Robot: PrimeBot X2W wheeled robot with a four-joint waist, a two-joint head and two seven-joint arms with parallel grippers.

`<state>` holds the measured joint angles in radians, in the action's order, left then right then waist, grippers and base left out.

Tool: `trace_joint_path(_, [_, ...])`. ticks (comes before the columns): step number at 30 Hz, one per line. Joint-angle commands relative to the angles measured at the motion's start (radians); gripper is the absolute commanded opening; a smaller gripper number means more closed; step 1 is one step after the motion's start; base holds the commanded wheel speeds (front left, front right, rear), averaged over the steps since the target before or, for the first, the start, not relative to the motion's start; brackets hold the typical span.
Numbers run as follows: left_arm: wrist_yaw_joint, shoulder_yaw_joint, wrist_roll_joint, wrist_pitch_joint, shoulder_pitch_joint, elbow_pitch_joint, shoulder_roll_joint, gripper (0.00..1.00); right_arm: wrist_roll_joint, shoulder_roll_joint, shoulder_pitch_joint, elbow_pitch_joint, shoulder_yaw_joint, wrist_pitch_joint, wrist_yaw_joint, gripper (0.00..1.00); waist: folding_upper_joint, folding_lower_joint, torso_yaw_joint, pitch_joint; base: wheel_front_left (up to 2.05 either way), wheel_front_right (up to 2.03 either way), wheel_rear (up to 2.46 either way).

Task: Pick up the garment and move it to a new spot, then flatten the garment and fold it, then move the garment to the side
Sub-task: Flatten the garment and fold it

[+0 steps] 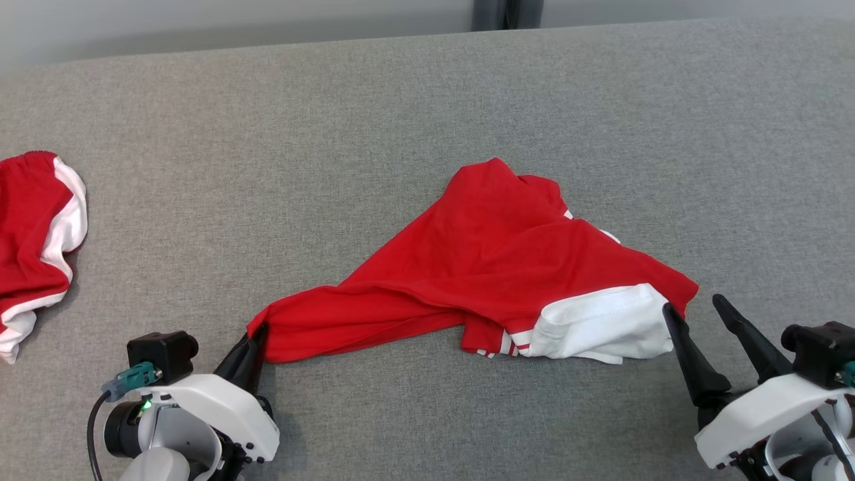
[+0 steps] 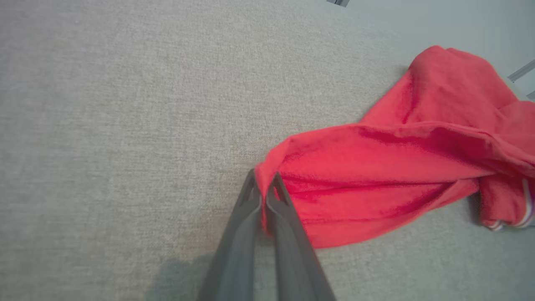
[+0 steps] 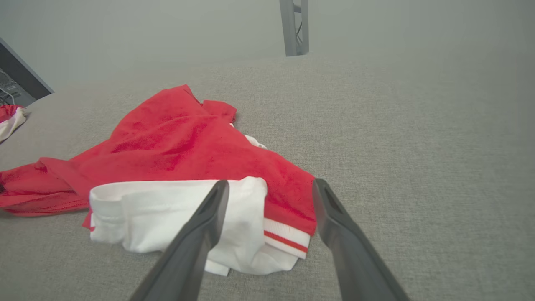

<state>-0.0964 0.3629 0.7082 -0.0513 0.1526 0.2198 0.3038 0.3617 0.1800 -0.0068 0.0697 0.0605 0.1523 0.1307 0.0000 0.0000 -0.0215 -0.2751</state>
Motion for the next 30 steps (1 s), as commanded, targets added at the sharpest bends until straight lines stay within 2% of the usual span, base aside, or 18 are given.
trace_joint_path(1, [0.008,-0.001,-0.007,0.004,0.018,0.004,0.004,0.0,0.018,0.019,-0.029,-0.032,0.012,-0.004,0.0,1.0,0.0,0.0,0.006,-0.008,0.0,0.0,0.0])
trace_joint_path(5, [0.01,0.005,-0.01,0.008,0.031,0.008,0.0,0.0,0.052,0.044,-0.078,-0.101,0.048,-0.018,0.0,1.0,0.0,0.0,0.017,-0.019,0.0,0.0,0.0])
trace_joint_path(10, [0.016,0.013,-0.014,0.016,0.045,0.017,-0.004,0.0,0.116,0.089,-0.132,-0.171,0.142,-0.016,0.0,1.0,0.0,0.0,0.031,-0.028,0.0,0.0,0.0])
trace_joint_path(13, [0.017,0.012,-0.019,0.032,0.049,0.015,-0.003,0.0,0.155,0.118,-0.149,-0.183,0.179,-0.019,0.0,0.15,0.0,0.0,0.035,-0.032,0.0,0.0,0.0])
trace_joint_path(14, [0.017,0.011,-0.022,0.038,0.051,0.012,-0.002,0.0,0.161,0.126,-0.154,-0.18,0.183,-0.031,0.0,0.0,0.0,0.0,0.035,-0.032,0.0,0.0,0.0])
trace_joint_path(21, [0.003,-0.006,-0.061,0.09,0.074,-0.058,0.032,0.0,0.166,0.161,-0.178,-0.106,0.129,-0.13,0.0,0.0,0.0,0.0,0.025,-0.016,0.0,0.0,0.0])
trace_joint_path(26, [-0.011,-0.024,-0.101,0.092,0.11,-0.17,0.09,0.0,0.14,0.187,-0.236,-0.007,0.051,-0.196,0.0,0.0,0.0,0.0,0.012,0.007,0.0,0.0,0.0])
trace_joint_path(30, [-0.017,-0.032,-0.141,0.075,0.156,-0.274,0.137,0.0,0.11,0.214,-0.314,0.053,-0.02,-0.204,0.0,0.0,0.0,0.0,0.009,0.03,0.0,0.0,0.0])
